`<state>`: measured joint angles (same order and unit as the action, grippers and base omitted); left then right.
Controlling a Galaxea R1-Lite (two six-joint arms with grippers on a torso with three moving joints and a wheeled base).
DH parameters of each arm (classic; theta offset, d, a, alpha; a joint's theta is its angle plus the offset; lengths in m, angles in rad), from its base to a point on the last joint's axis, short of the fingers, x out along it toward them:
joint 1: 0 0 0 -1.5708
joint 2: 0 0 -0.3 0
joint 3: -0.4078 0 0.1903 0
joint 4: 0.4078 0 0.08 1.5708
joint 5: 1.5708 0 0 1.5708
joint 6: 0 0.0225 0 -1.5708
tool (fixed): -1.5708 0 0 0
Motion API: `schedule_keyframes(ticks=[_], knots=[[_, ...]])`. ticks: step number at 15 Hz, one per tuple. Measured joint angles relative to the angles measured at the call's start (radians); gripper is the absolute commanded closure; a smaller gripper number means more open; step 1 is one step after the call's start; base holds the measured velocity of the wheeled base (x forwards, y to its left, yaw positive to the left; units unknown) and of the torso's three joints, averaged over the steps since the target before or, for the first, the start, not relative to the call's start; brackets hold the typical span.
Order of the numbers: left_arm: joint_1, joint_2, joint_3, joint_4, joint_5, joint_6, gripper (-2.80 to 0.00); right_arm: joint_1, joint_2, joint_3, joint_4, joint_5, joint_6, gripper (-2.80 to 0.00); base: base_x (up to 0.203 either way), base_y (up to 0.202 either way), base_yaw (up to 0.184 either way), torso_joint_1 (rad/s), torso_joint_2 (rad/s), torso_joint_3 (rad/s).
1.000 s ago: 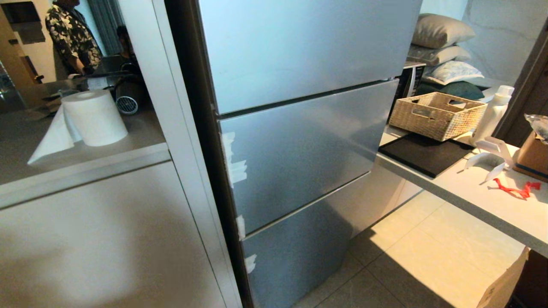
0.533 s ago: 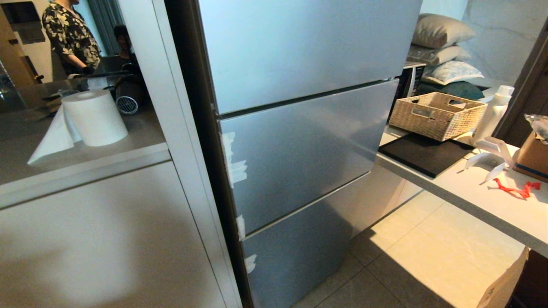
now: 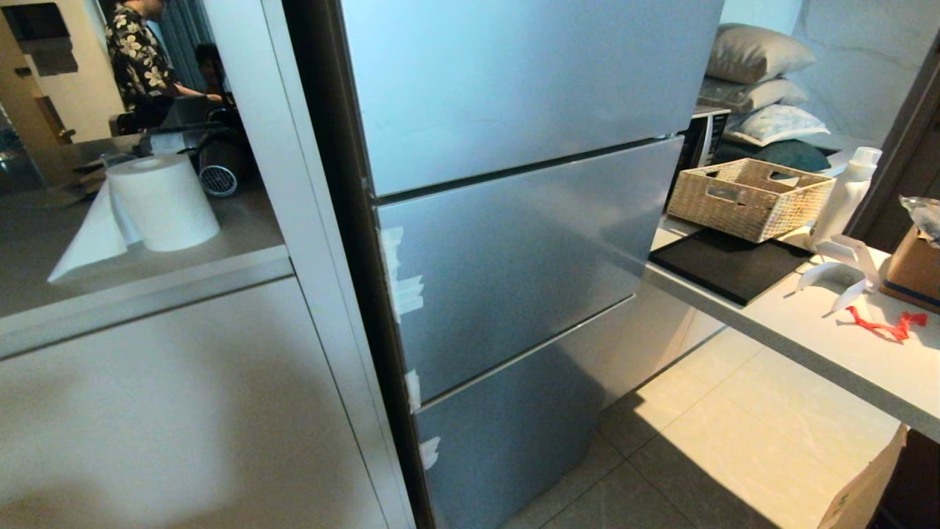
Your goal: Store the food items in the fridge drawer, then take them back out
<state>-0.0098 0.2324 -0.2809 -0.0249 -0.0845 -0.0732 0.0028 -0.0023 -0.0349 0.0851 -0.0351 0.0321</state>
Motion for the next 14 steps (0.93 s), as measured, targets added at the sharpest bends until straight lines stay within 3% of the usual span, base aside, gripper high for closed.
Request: schedule_keyframes(ticks=[3, 7, 10, 12, 14], knots=[[-0.018, 0.325, -0.102, -0.084, -0.071, -0.158, 0.00, 0.000, 0.000, 0.000, 0.000, 0.000, -0.001, 0.00, 0.000, 0.000, 0.000, 0.000, 0.00, 0.000], [-0.046, 0.749, -0.161, -0.320, -0.112, -0.367, 0.00, 0.000, 0.000, 0.000, 0.000, 0.000, 0.000, 0.00, 0.000, 0.000, 0.000, 0.000, 0.00, 0.000], [-0.066, 0.997, -0.214, -0.506, -0.104, -0.568, 0.00, 0.000, 0.000, 0.000, 0.000, 0.000, -0.001, 0.00, 0.000, 0.000, 0.000, 0.000, 0.00, 0.000], [-0.097, 1.100, -0.272, -0.565, -0.097, -0.697, 0.00, 0.000, 0.000, 0.000, 0.000, 0.000, -0.001, 0.00, 0.000, 0.000, 0.000, 0.000, 0.00, 0.000], [-0.133, 1.166, -0.331, -0.570, -0.071, -0.757, 0.00, 0.000, 0.000, 0.000, 0.000, 0.000, -0.001, 0.00, 0.000, 0.000, 0.000, 0.000, 0.00, 0.000]])
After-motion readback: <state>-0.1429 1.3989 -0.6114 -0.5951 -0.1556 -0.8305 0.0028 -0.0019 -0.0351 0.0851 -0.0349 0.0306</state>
